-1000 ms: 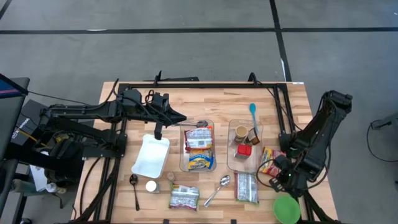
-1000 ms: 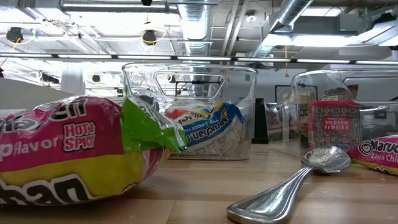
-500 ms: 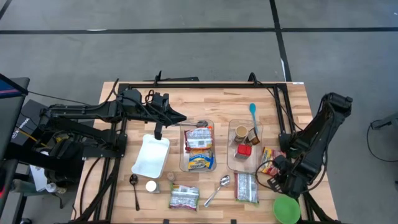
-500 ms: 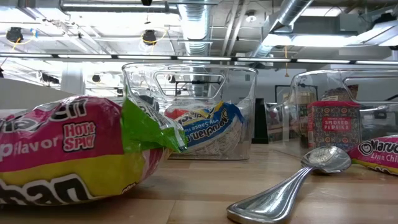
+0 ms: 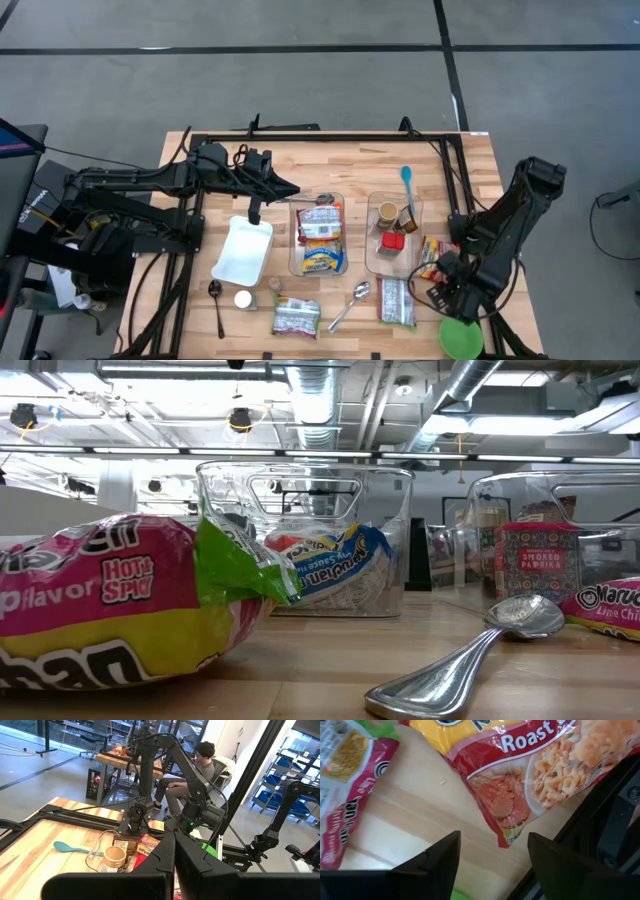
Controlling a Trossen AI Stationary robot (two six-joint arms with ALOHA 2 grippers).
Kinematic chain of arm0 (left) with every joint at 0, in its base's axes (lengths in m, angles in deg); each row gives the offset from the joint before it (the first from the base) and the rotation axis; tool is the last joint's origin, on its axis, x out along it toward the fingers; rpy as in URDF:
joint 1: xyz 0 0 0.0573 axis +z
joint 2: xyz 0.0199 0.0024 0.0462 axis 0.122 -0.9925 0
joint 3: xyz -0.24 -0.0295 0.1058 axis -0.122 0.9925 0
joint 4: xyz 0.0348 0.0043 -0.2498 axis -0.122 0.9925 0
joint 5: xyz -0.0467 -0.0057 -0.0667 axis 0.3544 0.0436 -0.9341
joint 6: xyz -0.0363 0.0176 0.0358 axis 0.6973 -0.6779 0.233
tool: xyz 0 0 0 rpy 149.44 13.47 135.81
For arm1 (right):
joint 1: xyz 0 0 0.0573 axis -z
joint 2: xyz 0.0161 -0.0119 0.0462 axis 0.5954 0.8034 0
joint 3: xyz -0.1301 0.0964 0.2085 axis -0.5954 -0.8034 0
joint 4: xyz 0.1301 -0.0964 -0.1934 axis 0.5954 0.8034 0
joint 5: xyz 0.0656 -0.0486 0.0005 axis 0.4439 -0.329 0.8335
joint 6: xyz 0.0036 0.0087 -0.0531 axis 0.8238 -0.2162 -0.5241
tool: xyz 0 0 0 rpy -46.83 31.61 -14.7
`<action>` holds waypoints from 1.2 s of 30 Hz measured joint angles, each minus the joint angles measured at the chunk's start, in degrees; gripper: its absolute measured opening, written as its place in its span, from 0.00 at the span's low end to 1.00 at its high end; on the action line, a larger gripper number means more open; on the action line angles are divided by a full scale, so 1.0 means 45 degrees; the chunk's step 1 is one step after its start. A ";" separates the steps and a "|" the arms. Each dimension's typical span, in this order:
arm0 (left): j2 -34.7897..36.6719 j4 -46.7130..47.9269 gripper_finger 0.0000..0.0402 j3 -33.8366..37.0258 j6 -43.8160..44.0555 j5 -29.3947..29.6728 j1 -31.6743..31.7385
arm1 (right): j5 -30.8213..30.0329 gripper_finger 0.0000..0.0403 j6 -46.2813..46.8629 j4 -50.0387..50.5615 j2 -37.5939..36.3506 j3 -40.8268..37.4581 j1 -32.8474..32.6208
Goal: Pick & Place Food Item
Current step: Put the red noodle pack into the left transparent bin
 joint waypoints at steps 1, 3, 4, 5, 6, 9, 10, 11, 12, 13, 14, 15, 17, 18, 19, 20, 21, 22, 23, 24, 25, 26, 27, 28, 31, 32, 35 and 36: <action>0.0000 0.0002 0.00 0.0003 0.0000 -0.0002 0.0004 | 0.0000 0.54 0.0045 0.0003 0.0079 0.0004 -0.0011; -0.0004 0.0003 0.00 0.0003 0.0000 -0.0003 0.0004 | 0.0000 0.52 0.0050 -0.0066 0.0240 0.0004 -0.0009; 0.0000 0.0003 0.00 0.0003 0.0000 0.0002 0.0004 | 0.0005 0.51 0.0054 -0.0142 0.0324 0.0004 -0.0009; 0.0001 -0.0002 0.00 0.0003 0.0000 -0.0001 0.0004 | 0.0000 0.51 0.0058 -0.0226 0.0411 0.0004 -0.0009; -0.0001 0.0001 0.00 0.0000 0.0000 -0.0003 0.0004 | 0.0000 0.50 0.0054 -0.0310 0.0510 0.0004 -0.0009; -0.0001 -0.0002 0.00 0.0003 0.0000 -0.0001 0.0004 | 0.0005 0.47 0.0071 -0.0529 0.0777 0.0004 -0.0009; 0.0001 -0.0001 0.00 0.0003 0.0000 0.0002 0.0004 | 0.0005 0.46 0.0079 -0.0535 0.0857 0.0004 -0.0009; -0.0004 -0.0002 0.00 0.0003 0.0000 0.0002 0.0000 | 0.0007 0.45 0.0081 -0.0528 0.0905 0.0004 -0.0009; 0.0001 -0.0002 0.00 0.0003 0.0000 -0.0003 -0.0001 | 0.0005 0.45 0.0092 -0.0526 0.0949 0.0004 -0.0009; -0.0004 0.0003 0.00 0.0003 0.0000 0.0002 0.0004 | 0.0005 0.44 0.0162 -0.0517 0.0979 0.0004 -0.0009; 0.0000 0.0002 0.00 0.0003 0.0000 -0.0003 0.0000 | 0.0005 0.43 0.0181 -0.0507 0.0981 0.0004 -0.0009; -0.0001 0.0003 0.00 0.0003 0.0000 -0.0002 0.0002 | 0.0005 0.42 0.0184 -0.0501 0.0981 0.0004 -0.0009; 0.0001 -0.0002 0.00 0.0003 0.0000 0.0002 0.0004 | 0.0005 0.40 0.0226 -0.0456 0.0981 0.0004 -0.0009; 0.0001 -0.0002 0.00 0.0001 0.0000 -0.0003 0.0004 | 0.0005 0.39 0.0300 -0.0427 0.0981 0.0004 -0.0009; 0.0000 0.0000 0.00 0.0003 0.0000 -0.0002 0.0003 | 0.0005 0.38 0.0400 -0.0383 0.0981 0.0004 -0.0009; 0.0000 0.0003 0.00 0.0002 0.0000 -0.0003 0.0000 | 0.0005 0.37 0.0511 -0.0336 0.0981 0.0004 -0.0009; -0.0004 -0.0002 0.00 0.0003 0.0000 -0.0003 0.0004 | 0.0009 0.35 0.0605 -0.0292 0.0981 0.0004 -0.0009; 0.0001 0.0000 0.00 0.0003 0.0000 -0.0003 0.0004 | 0.0005 0.33 0.0653 -0.0269 0.0981 0.0004 -0.0009; 0.0001 0.0003 0.00 0.0003 0.0000 0.0001 0.0004 | 0.0005 0.31 0.0657 -0.0254 0.0981 0.0004 -0.0009; -0.0002 0.0002 0.00 0.0001 0.0000 -0.0001 0.0002 | 0.0005 0.29 0.0652 -0.0240 0.0981 0.0004 -0.0009; -0.0004 -0.0002 0.00 0.0003 0.0000 -0.0003 0.0004 | 0.0006 0.26 0.0652 -0.0231 0.0981 0.0004 -0.0009; -0.0003 0.0002 0.00 -0.0001 0.0000 -0.0003 0.0004 | 0.0006 0.24 0.0653 -0.0225 0.0981 0.0004 -0.0009; -0.0002 0.0003 0.00 0.0003 0.0000 -0.0003 0.0004 | 0.0010 0.21 0.0657 -0.0225 0.0981 0.0004 -0.0009; 0.0001 0.0000 0.00 0.0003 0.0000 -0.0003 0.0004 | 0.0010 0.18 0.0657 -0.0222 0.0981 0.0004 -0.0009; -0.0003 0.0003 0.00 0.0003 0.0000 -0.0003 0.0003 | 0.0010 0.10 0.0652 -0.0220 0.0981 0.0004 -0.0009; -0.0004 -0.0002 0.00 -0.0002 0.0000 -0.0003 0.0004 | 0.0010 0.07 0.0652 -0.0220 0.0981 0.0004 -0.0009; -0.0004 0.0002 0.00 -0.0002 0.0000 0.0001 0.0000 | 0.0005 0.01 0.0643 -0.0220 0.0981 0.0004 -0.0005; 0.0001 -0.0001 0.00 0.0003 0.0000 -0.0002 0.0000 | 0.0009 0.01 0.0644 -0.0224 0.0981 0.0004 -0.0002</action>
